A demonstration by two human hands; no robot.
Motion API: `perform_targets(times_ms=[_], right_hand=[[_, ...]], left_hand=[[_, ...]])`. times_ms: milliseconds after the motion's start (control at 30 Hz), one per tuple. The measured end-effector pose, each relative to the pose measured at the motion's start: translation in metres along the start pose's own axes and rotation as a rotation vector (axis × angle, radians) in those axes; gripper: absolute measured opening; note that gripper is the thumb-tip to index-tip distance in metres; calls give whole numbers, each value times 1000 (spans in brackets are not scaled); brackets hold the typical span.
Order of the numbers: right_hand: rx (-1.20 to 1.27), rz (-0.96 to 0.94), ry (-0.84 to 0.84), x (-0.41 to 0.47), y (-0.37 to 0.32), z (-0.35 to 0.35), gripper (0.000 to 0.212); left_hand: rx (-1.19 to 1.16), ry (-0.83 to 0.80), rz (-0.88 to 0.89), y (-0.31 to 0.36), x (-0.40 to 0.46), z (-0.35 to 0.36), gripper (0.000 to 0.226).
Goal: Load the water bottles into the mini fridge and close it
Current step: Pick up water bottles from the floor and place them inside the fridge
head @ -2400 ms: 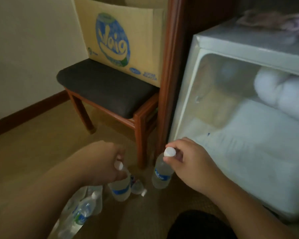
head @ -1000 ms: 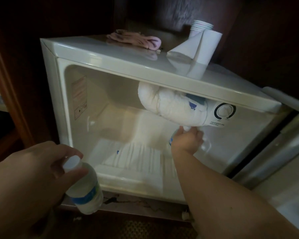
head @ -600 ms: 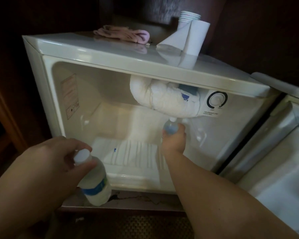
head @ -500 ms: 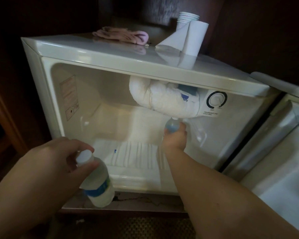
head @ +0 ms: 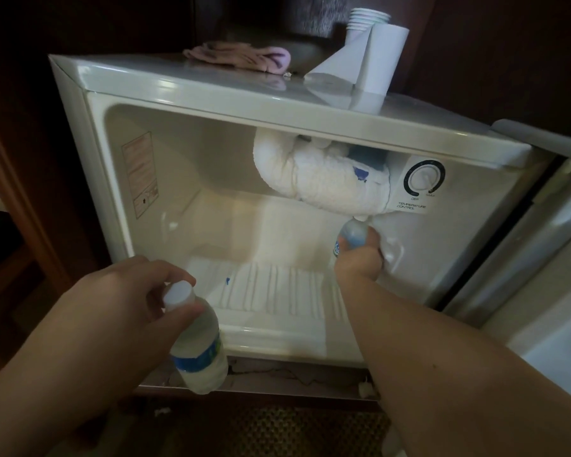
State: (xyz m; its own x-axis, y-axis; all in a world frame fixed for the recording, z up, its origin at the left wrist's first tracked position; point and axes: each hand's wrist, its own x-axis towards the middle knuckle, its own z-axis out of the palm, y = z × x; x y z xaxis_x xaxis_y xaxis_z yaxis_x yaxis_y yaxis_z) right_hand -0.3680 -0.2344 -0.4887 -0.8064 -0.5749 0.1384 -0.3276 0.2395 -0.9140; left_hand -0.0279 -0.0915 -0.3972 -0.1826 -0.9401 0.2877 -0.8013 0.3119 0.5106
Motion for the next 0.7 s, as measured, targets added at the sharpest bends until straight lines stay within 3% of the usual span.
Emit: perform_targets(times_ms=[167, 467, 700], right_hand=[[-87, 0, 11, -9, 0, 3, 77], [-80, 36, 22, -17, -4, -1, 77], [-42, 74, 0, -43, 1, -5, 63]], left_hand=[[30, -5, 3, 7, -1, -3, 25], [58, 8, 36, 26, 18, 5, 33], [-15, 62, -12, 39, 34, 19, 31]])
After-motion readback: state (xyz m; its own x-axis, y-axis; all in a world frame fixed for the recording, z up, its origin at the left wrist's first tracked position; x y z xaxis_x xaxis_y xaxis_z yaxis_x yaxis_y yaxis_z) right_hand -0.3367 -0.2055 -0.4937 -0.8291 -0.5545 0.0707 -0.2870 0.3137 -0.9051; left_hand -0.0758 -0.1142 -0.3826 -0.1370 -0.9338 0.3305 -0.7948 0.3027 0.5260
